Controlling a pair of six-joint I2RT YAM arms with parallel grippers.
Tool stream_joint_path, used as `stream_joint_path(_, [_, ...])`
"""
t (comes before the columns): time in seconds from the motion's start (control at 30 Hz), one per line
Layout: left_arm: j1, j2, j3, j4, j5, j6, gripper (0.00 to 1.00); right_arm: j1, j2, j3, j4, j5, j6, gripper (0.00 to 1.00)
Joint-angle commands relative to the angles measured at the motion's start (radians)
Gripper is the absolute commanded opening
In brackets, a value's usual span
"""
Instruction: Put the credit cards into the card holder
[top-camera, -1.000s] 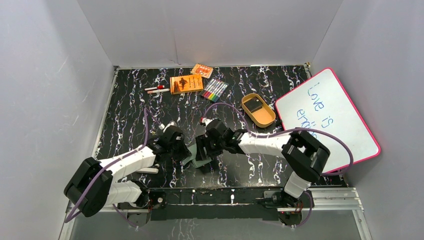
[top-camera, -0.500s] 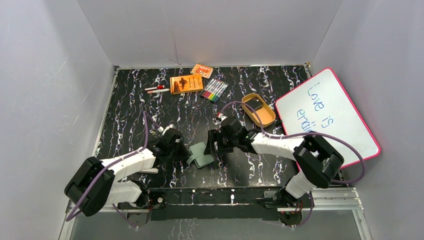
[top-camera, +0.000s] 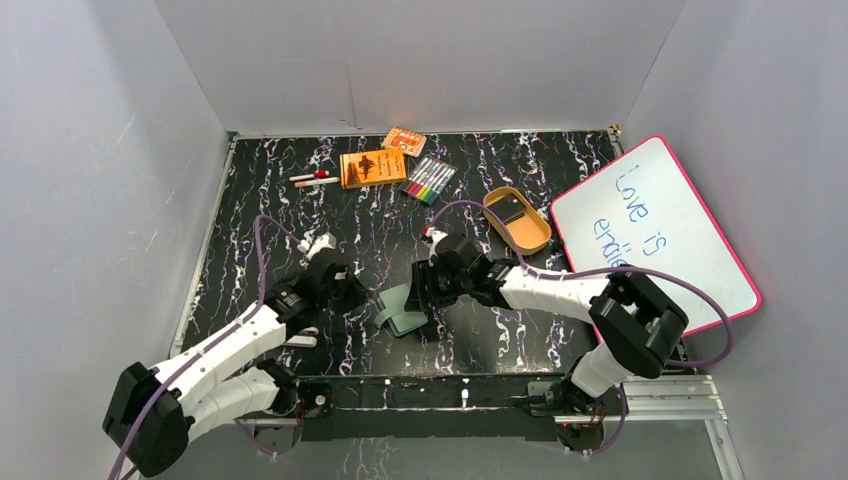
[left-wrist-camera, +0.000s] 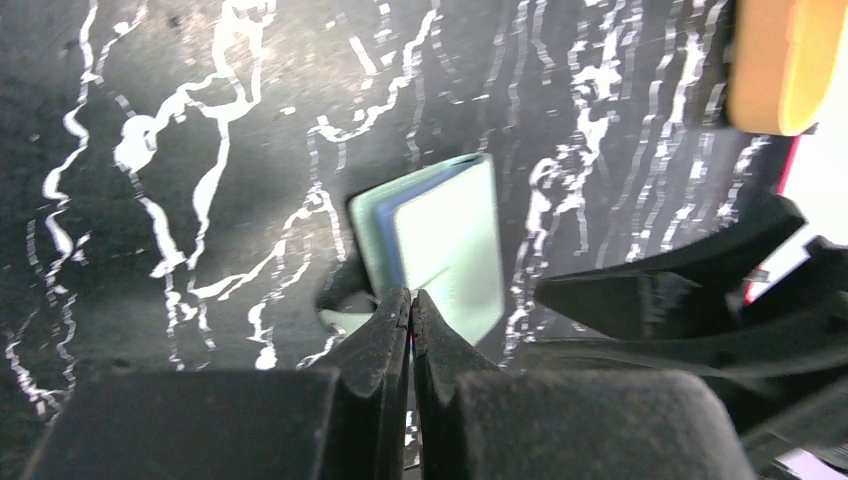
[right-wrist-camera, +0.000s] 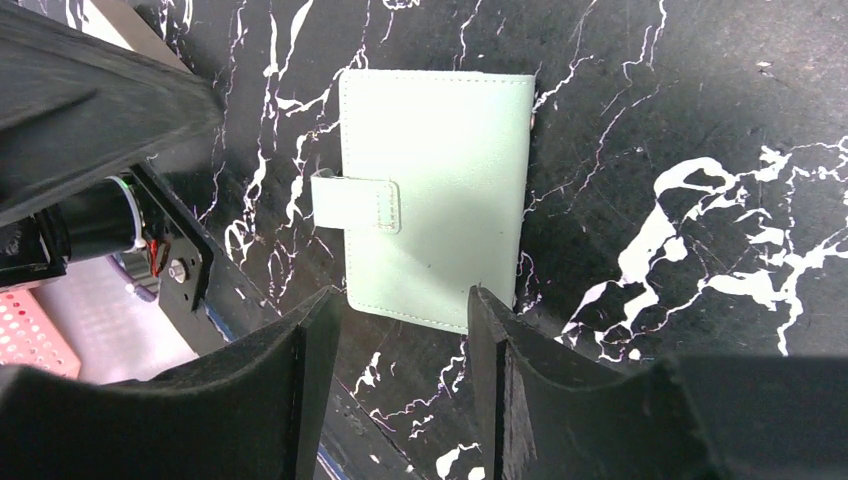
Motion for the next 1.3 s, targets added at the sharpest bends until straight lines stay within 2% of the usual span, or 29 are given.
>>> stream_joint_path(0.0, [0.002, -0.012, 0.046, 0.047, 0.066, 0.003, 0.02, 0.002, -0.030, 0.024, 0.021, 0.009, -0.020, 0.57])
stream_joint_path(0.13, [0.002, 0.114, 0.042, 0.195, 0.228, -0.010, 0.02, 0.003, -0.044, 0.017, 0.011, 0.027, -0.015, 0.59])
stream_joint_path(0.3, [0.001, 0.237, 0.033, 0.288, 0.283, -0.007, 0.01, 0.000, -0.066, 0.009, -0.009, 0.052, -0.014, 0.63])
stream_joint_path(0.6, [0.001, 0.256, -0.030, 0.226, 0.215, 0.007, 0.00, 0.001, -0.069, 0.003, -0.023, 0.064, -0.004, 0.70])
stream_joint_path(0.97, [0.001, 0.292, -0.099, 0.262, 0.202, 0.002, 0.00, -0.002, -0.050, -0.003, -0.017, 0.065, 0.026, 0.77])
stream_joint_path(1.27, [0.001, 0.311, -0.134, 0.287, 0.188, 0.000, 0.00, -0.079, -0.025, -0.082, 0.085, -0.071, 0.055, 0.78])
